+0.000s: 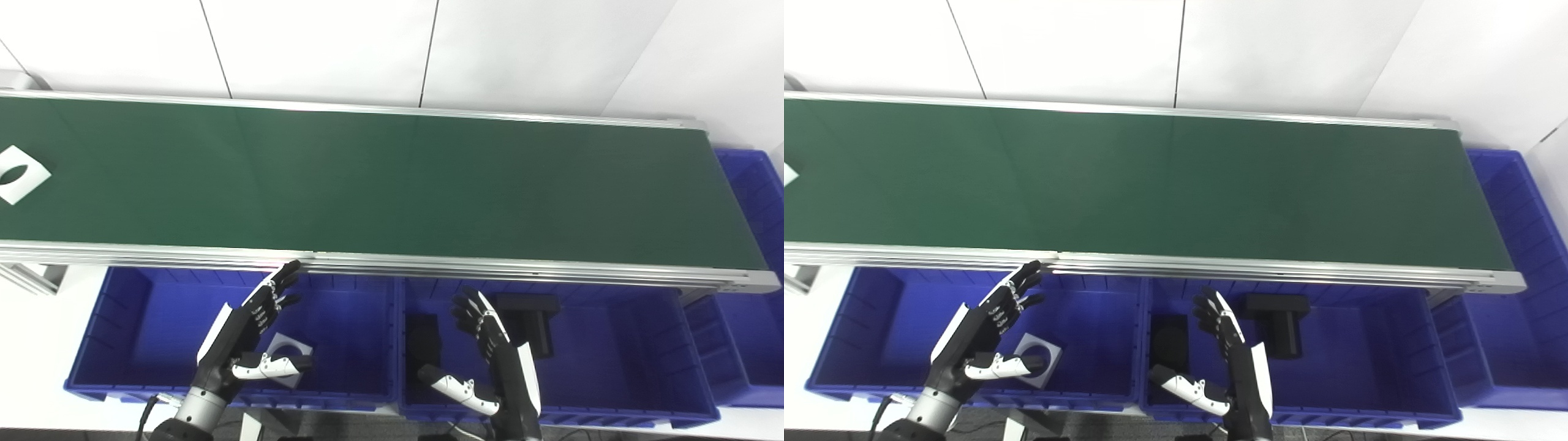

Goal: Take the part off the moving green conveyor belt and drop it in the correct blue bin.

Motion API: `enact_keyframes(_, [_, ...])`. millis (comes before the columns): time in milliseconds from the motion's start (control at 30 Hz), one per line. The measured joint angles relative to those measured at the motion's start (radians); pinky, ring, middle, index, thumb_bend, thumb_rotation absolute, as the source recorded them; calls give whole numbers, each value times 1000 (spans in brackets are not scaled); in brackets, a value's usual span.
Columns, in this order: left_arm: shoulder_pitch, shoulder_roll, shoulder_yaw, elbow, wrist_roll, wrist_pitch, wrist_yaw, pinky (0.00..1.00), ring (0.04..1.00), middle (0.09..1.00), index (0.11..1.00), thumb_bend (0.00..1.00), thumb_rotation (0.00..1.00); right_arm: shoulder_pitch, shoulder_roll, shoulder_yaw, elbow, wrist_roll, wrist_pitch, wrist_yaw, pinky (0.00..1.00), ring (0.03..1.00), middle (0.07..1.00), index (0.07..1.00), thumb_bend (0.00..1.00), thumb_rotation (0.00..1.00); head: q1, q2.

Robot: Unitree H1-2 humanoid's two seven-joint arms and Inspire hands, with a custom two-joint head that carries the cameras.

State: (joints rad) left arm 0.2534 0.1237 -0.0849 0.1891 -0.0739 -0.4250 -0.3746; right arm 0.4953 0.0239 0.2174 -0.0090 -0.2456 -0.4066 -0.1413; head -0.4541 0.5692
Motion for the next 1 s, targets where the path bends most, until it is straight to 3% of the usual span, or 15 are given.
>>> enact_keyframes(667, [-12, -16, -6, 17, 45, 0, 11, 807, 907, 951, 879, 911, 287, -14, -14, 7, 13, 22, -1, -39, 816, 843, 861, 902, 851, 359, 40, -28])
enact_keyframes(800, [-13, -14, -9, 18, 63, 0, 22, 800, 907, 948, 879, 904, 288, -18, -16, 17, 19, -30, -1, -106, 806, 850, 876, 907, 841, 359, 66, -54])
enact_keyframes(1000, [-25, -12, -11, 49, 63, -1, 19, 795, 896, 930, 866, 890, 283, -56, -63, 102, 82, -105, -4, -261, 793, 859, 892, 902, 840, 326, 133, -110])
